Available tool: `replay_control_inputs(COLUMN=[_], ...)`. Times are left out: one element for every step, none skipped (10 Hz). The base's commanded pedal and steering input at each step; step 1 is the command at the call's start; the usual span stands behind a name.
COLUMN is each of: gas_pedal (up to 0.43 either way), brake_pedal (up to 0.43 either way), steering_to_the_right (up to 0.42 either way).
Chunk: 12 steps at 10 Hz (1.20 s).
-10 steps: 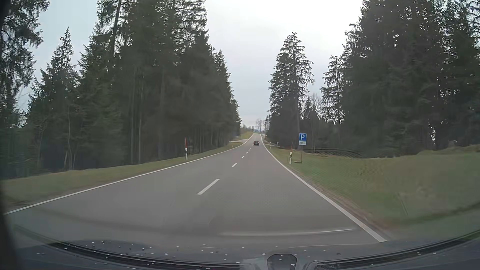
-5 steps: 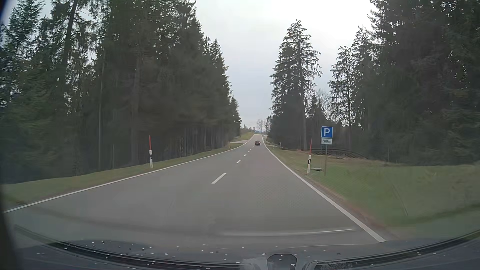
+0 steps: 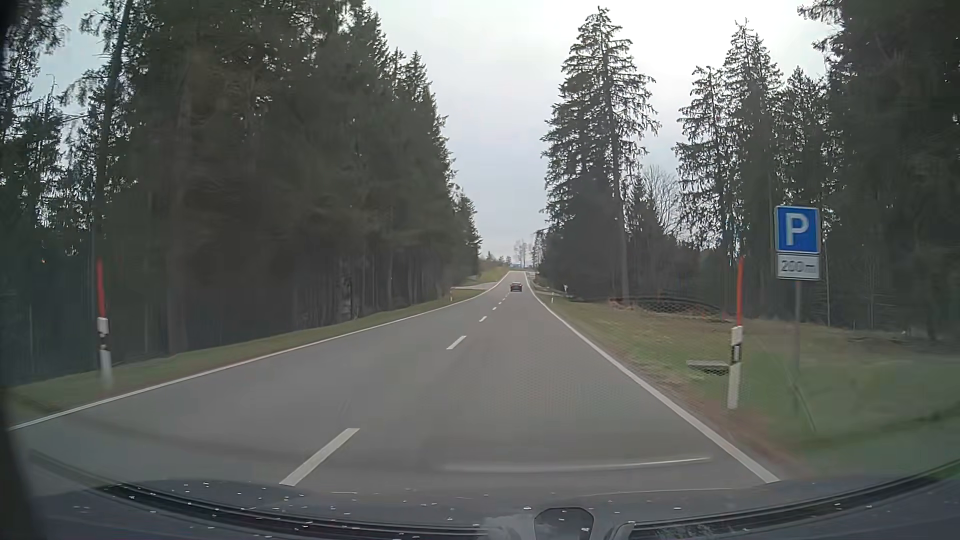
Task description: Follow the waypoints while adhering to traffic rules and regulations
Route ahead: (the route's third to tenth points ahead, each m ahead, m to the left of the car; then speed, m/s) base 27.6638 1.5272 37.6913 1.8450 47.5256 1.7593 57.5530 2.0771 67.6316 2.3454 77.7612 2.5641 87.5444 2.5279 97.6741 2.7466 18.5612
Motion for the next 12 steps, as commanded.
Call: replay_control_inputs(gas_pedal=[0.157, 0.157, 0.157, 0.150, 0.150, 0.138, 0.130, 0.130, 0.118, 0.118, 0.118, 0.118], brake_pedal=[0.000, 0.000, 0.000, 0.000, 0.000, 0.000, 0.000, 0.000, 0.000, 0.000, 0.000, 0.000], steering_to_the_right=[0.000, 0.000, 0.001, 0.002, 0.004, 0.004, 0.001, 0.001, 0.001, 0.001, 0.001, 0.001])
